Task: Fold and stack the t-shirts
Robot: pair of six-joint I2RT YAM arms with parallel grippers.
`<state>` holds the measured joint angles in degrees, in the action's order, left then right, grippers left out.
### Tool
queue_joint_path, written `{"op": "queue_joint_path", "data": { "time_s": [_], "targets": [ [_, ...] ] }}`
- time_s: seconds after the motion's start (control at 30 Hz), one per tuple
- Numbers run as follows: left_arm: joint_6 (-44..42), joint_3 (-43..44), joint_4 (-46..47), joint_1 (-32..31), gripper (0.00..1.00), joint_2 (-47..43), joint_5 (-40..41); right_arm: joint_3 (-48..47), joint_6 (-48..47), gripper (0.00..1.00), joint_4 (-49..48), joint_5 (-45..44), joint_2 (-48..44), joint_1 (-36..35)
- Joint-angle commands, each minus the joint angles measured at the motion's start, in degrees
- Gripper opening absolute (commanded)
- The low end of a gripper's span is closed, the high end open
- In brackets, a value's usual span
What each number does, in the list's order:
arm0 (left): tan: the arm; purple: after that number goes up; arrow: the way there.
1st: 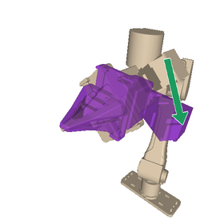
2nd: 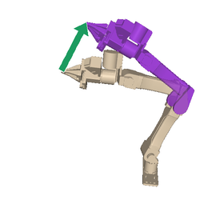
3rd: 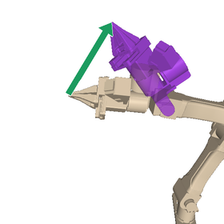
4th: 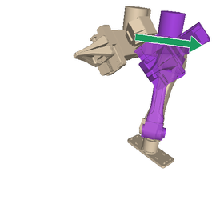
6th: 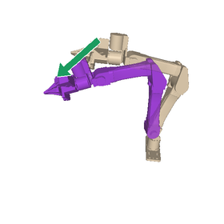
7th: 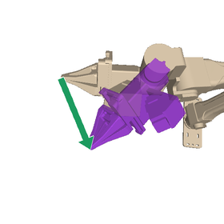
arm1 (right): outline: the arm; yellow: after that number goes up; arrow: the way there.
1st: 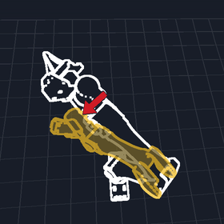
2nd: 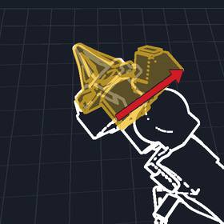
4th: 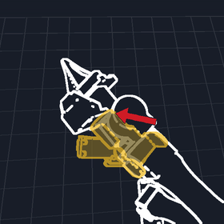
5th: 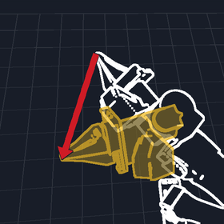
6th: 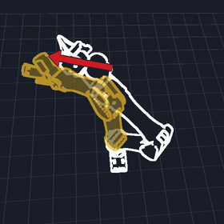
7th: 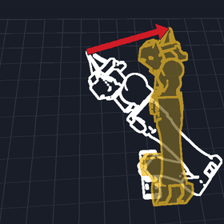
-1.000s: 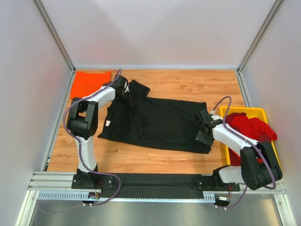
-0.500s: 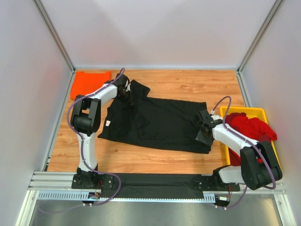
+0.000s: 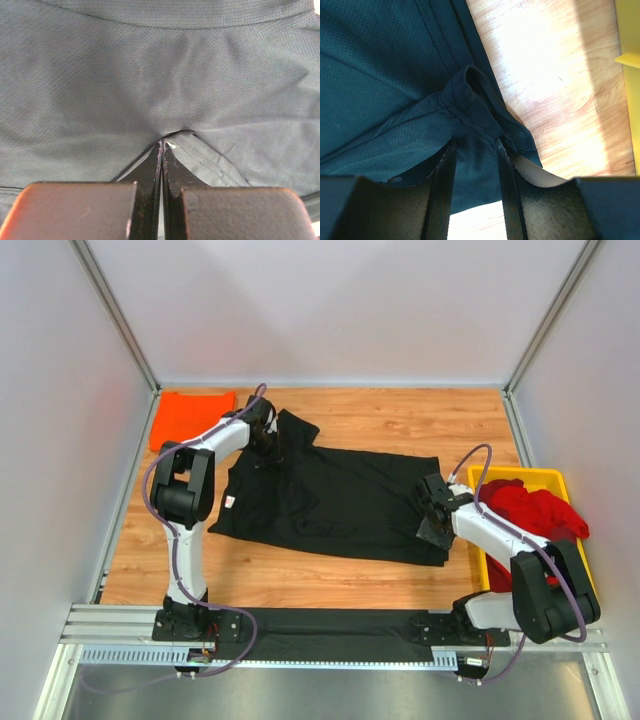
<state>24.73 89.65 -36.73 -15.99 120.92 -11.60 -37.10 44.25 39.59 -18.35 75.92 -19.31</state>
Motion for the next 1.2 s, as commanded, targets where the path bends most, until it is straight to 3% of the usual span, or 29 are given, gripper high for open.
{"op": "queue_joint_path", "data": {
  "time_s": [0.0, 0.3, 0.43, 0.5, 0.57, 0.67, 0.87, 1.17],
  "targets": [
    [0.7, 0.9, 0.9, -0.1, 0.00, -3.9, 2.3, 0.9, -0.3, 0.39, -0.6, -2.0, 1.2, 0.5],
    [2.3, 0.7, 0.4, -0.1, 0.00, -4.6, 6.7, 1.1, -0.3, 0.39, -0.4, -2.0, 0.6, 0.6],
    [-0.6, -1.0, 4.3, -0.1, 0.01, -5.9, 0.4, 1.2, -0.4, 0.39, -0.7, -1.9, 0.6, 0.6],
    [-3.3, -1.6, 6.4, -0.1, 0.21, -5.9, -2.8, 1.2, -0.5, 0.39, -0.7, -1.8, 0.5, 0.5],
    [-4.9, -0.4, 6.1, -0.3, 0.31, -5.0, -5.7, 1.2, -0.6, 0.39, -1.0, -1.7, 0.6, 0.5],
    [-7.8, 1.7, 4.8, -0.8, 0.35, -3.1, -8.2, 1.2, -0.6, 0.39, -1.1, -1.6, 0.5, 0.6],
    [-8.6, 4.0, 1.6, -2.0, 0.41, -1.1, -4.9, 1.2, -1.0, 0.39, -1.4, -1.4, 0.8, 0.5],
    [-8.5, 6.9, -3.0, -3.2, 0.39, 2.5, -0.1, 1.2, -1.2, 0.38, -1.4, -1.3, 0.5, 0.5]
  ]
}}
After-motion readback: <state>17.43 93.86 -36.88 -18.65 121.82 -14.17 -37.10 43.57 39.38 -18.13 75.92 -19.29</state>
